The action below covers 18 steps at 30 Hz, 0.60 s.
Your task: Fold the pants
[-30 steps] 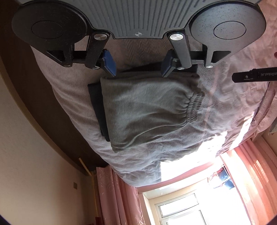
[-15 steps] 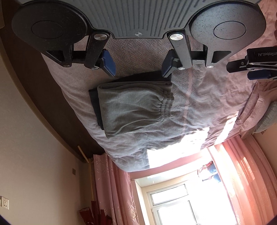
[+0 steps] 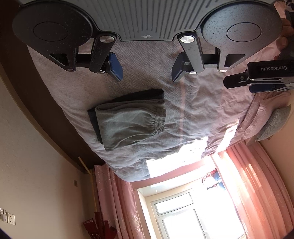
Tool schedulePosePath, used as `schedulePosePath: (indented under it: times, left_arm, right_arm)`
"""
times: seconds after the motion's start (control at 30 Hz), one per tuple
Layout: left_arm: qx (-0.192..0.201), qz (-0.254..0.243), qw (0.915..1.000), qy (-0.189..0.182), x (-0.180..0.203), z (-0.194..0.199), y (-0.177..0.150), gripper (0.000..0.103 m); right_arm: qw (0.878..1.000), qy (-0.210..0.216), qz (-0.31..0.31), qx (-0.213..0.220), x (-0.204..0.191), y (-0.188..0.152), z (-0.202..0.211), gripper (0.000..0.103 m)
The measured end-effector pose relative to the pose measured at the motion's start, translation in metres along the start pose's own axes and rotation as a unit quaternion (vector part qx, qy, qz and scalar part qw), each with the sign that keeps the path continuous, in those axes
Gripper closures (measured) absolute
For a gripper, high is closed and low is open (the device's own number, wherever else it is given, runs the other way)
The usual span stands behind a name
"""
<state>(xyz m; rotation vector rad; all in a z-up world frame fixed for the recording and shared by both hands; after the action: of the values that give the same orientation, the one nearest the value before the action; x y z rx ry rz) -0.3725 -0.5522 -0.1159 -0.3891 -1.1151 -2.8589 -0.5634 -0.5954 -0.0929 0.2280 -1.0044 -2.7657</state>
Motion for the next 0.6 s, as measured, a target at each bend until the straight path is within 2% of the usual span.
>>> schedulePosePath:
  times: [0.6]
  left_arm:
    - [-0.022,0.007,0.9997,-0.003,0.009,-0.01,-0.008,0.009]
  right_arm:
    - [1.0,0.007,0.022,-0.007,0.001,-0.004,-0.003,0.047]
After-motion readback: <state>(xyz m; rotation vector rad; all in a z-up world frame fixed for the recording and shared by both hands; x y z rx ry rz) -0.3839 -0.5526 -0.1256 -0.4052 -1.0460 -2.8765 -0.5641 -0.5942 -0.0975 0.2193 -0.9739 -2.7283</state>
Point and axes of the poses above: each gripper's, at about its wrist camera, not at the fingertips, and z roughly against the way its jaws point, x to its right, y to its top, the point moved 1 cm from there along -z, roughly the way its jaws point, and after that the axes turned 14 degrees about -y, right-handed, at the moved point
